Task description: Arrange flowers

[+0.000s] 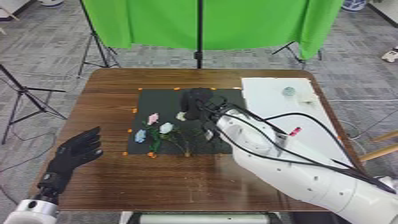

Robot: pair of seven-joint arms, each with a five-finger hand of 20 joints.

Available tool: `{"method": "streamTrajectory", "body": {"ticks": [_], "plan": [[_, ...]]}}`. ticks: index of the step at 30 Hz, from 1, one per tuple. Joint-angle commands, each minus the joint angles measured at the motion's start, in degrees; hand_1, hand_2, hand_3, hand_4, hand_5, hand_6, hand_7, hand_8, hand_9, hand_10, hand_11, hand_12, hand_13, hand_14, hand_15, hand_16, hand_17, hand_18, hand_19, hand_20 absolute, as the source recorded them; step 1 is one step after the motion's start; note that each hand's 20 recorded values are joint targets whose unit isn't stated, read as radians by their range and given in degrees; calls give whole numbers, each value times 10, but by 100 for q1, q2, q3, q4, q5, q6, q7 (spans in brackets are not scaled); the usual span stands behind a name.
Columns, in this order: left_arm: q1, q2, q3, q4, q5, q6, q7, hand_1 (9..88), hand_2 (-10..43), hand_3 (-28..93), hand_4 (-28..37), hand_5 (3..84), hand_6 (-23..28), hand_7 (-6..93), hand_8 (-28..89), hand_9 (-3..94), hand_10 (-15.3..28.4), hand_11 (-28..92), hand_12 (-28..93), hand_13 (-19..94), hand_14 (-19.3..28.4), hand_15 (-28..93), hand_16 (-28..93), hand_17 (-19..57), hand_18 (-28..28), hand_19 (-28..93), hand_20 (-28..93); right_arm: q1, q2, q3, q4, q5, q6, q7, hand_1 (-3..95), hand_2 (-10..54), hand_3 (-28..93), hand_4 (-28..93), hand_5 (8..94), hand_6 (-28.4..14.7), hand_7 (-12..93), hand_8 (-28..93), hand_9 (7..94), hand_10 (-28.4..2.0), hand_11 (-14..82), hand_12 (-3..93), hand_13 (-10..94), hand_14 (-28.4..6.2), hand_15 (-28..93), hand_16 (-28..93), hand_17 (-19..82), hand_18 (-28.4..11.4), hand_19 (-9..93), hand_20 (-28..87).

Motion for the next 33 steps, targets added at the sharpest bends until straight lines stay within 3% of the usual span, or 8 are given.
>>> {"method": "streamTrajectory", "body": {"ticks": [1,7,20,33], "plan": [[-27,-4,37,58,-3,-86,-49,385,-95,618,-92,366,38,143,-66,321,95,141,160,305,144,148,40,68,116,50,199,-9,30,-162,-35,-18,-53,57,526,-95,622,-207,750,17,272,58,855,-76,115,425,863,-20,660,359,595,-143,932,611],[-45,-27,68,68,-47,-74,-33,379,-95,623,-95,373,40,148,-69,321,95,142,160,305,145,149,40,68,116,51,199,-94,36,-42,-58,42,-151,29,509,-95,619,-199,744,11,251,59,834,-81,148,384,861,-21,658,357,592,-146,932,612],[50,-77,27,13,-38,-9,-28,383,-95,623,-97,358,40,131,-63,319,96,144,158,305,146,150,37,68,117,53,196,-113,126,26,-54,-93,-329,-48,511,-95,611,-192,726,7,241,64,815,-84,147,371,855,-20,656,357,587,-145,932,609],[37,-72,18,18,-27,-22,-49,405,-95,607,-89,354,44,126,-60,315,98,147,156,302,146,155,31,68,117,54,194,-154,243,95,-164,-211,-628,-110,511,-95,605,-180,713,16,241,47,801,-99,149,351,853,-21,655,357,584,-146,932,612]]}}
